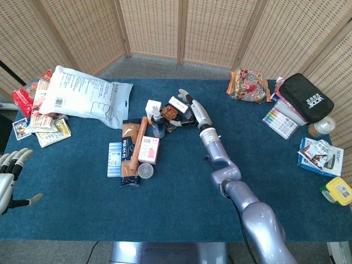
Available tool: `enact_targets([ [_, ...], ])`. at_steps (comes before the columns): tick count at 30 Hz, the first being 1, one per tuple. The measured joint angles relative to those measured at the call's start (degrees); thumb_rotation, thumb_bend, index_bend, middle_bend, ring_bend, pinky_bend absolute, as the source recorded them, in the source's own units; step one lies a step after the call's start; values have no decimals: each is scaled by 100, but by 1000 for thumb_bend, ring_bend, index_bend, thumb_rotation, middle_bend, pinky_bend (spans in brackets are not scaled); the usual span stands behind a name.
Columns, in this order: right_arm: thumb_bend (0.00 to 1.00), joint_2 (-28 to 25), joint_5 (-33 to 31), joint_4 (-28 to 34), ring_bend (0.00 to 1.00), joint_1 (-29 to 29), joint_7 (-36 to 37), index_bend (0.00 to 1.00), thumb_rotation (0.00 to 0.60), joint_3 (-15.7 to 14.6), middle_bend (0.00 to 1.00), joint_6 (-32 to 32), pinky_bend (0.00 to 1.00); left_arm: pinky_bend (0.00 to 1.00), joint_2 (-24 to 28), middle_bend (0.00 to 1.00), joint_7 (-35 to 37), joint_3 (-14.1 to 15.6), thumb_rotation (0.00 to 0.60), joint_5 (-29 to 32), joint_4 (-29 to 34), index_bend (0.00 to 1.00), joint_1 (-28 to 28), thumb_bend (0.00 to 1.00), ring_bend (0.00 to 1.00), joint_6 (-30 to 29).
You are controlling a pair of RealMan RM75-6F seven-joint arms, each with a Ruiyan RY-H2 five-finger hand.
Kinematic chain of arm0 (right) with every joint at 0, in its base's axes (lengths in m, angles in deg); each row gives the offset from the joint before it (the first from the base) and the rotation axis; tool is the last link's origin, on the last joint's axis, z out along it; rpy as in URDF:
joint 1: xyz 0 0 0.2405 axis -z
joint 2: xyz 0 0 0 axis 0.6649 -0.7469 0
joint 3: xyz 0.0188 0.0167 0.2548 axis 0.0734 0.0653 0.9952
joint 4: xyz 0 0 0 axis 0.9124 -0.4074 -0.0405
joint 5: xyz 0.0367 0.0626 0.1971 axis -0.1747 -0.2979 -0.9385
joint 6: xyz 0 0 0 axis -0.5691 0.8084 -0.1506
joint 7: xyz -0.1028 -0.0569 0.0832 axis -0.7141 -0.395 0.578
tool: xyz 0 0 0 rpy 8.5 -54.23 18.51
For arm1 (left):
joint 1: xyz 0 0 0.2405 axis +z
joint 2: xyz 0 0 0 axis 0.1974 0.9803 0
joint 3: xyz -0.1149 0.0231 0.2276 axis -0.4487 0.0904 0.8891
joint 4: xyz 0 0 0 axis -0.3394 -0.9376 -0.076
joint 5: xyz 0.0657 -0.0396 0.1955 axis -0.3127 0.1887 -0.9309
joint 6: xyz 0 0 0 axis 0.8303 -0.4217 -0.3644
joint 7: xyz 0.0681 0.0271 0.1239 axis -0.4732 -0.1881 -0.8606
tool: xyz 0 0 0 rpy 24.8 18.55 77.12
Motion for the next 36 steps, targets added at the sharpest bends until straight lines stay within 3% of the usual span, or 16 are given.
enact_targets([
  [4,115,105,-93,-71,557,-10,-220,368,600,52,594,21,620,0,0,0,2,-4,600,18,-9,7,3,6,0,1],
  [6,158,122,-115,-88,594,-1,-270,407,600,65,635,45,653,0,-3,0,3,-4,600,20,-14,7,0,5,0,10],
  [15,195,-24,-127,-17,596,137,-364,424,600,62,646,265,654,0,0,0,35,2,600,-7,-10,7,-5,7,0,23],
  [24,198,-531,-122,517,599,345,-628,430,600,94,652,775,654,0,28,0,119,39,600,-150,18,7,-3,7,0,16],
  [30,202,-930,-200,1234,609,556,-1013,442,600,182,667,1096,674,0,72,0,235,72,600,-292,41,7,20,5,0,-42],
  [36,205,-1471,-318,2323,608,809,-1587,442,600,324,667,1464,674,0,106,0,359,96,600,-366,39,7,24,5,0,-48],
])
